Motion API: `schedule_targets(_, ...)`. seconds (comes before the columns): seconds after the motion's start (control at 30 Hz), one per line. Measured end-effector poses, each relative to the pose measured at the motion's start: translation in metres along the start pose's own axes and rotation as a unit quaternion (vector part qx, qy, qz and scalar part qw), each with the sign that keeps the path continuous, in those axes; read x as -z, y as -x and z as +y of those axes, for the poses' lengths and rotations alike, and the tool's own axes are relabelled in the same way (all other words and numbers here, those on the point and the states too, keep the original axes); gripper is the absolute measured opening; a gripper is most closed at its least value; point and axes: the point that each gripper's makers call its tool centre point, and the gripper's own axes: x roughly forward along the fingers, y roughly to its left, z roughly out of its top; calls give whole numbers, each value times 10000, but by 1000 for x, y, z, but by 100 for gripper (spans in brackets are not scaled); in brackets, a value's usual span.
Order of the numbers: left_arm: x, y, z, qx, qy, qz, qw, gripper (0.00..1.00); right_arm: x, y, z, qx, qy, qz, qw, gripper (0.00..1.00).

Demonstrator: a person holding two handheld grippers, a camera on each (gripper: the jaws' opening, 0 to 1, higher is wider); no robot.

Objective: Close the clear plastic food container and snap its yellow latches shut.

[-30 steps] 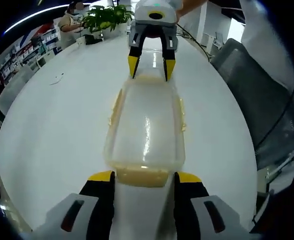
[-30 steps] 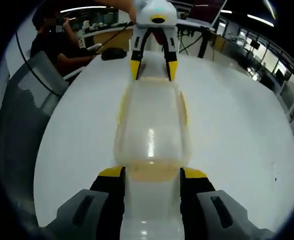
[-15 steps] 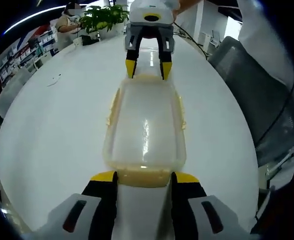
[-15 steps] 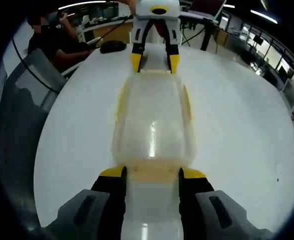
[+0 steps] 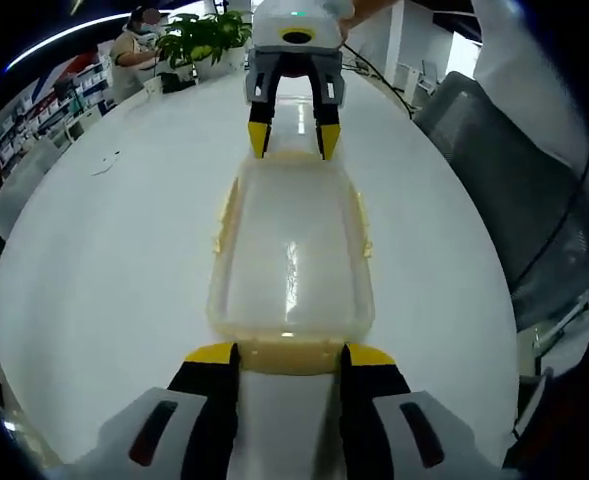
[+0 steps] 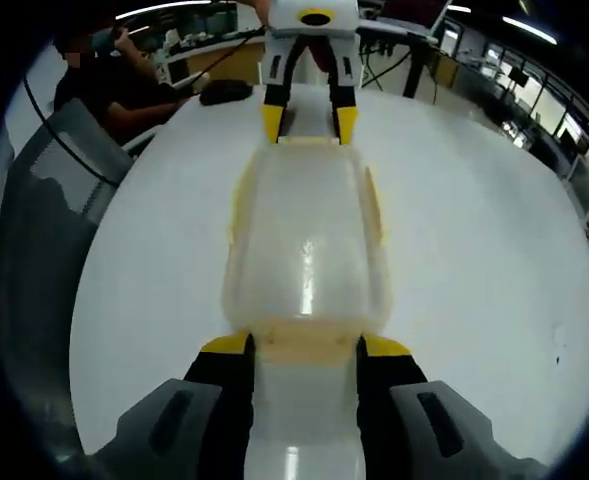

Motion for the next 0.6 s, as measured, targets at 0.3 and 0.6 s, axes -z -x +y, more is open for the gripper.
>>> schedule_targets(0.3, 0, 2, 0, -23, 101, 111, 9999, 33, -1, 0, 0, 22, 28, 94, 9999, 35)
schedule_targets(0.6, -9, 25, -3, -74, 81, 209, 9997, 33, -16, 19, 1, 60, 82, 35, 9999, 35)
